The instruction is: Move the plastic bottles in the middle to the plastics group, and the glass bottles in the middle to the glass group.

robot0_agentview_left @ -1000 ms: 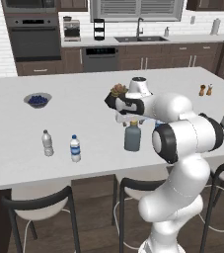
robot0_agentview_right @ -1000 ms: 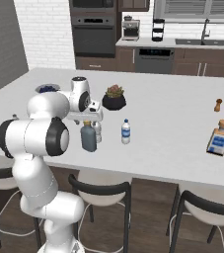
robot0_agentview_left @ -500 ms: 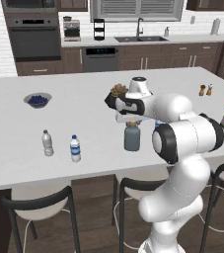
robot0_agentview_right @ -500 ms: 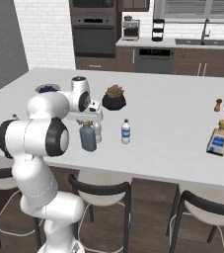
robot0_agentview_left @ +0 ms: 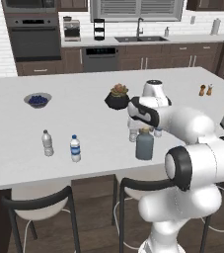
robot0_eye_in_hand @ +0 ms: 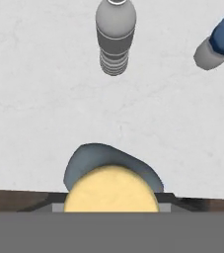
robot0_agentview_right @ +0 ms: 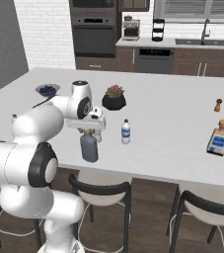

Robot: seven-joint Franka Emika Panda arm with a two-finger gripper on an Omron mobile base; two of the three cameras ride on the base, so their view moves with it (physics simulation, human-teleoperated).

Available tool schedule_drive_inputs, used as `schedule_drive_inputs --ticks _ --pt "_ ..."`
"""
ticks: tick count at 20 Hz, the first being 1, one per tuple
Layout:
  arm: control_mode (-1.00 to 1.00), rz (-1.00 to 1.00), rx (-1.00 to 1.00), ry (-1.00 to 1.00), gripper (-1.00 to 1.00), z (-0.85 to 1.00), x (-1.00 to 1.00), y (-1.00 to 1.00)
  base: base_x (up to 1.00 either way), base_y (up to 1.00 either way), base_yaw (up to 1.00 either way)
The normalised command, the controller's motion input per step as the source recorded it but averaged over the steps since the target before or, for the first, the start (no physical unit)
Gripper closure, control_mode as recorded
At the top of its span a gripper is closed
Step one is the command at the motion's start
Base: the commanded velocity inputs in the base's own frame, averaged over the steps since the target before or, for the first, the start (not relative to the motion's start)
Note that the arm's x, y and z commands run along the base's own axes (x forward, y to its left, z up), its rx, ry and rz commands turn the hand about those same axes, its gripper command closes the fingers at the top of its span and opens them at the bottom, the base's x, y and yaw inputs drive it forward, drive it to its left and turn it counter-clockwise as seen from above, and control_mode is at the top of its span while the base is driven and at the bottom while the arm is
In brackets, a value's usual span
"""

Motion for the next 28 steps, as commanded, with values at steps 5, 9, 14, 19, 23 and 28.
schedule_drive_inputs --ticks 5,9,14,19,23,28 --pt "-1.00 0.00 0.03 -0.03 1.00 0.14 -0.26 -0.99 0.00 0.00 0.00" --pt "-1.00 0.01 0.02 0.00 1.00 0.11 0.00 -1.00 0.00 0.00 0.00" --pt "-1.00 0.09 0.00 0.00 1.00 0.18 0.00 -1.00 0.00 0.00 0.00" --pt "-1.00 0.09 -0.01 0.00 1.00 0.26 0.00 -1.00 0.00 0.00 0.00" --pt "-1.00 0.11 -0.02 0.00 1.00 0.32 0.01 -1.00 0.00 0.00 0.00" --pt "-1.00 0.17 -0.01 0.00 1.00 0.23 0.17 -1.00 0.00 0.00 0.00"
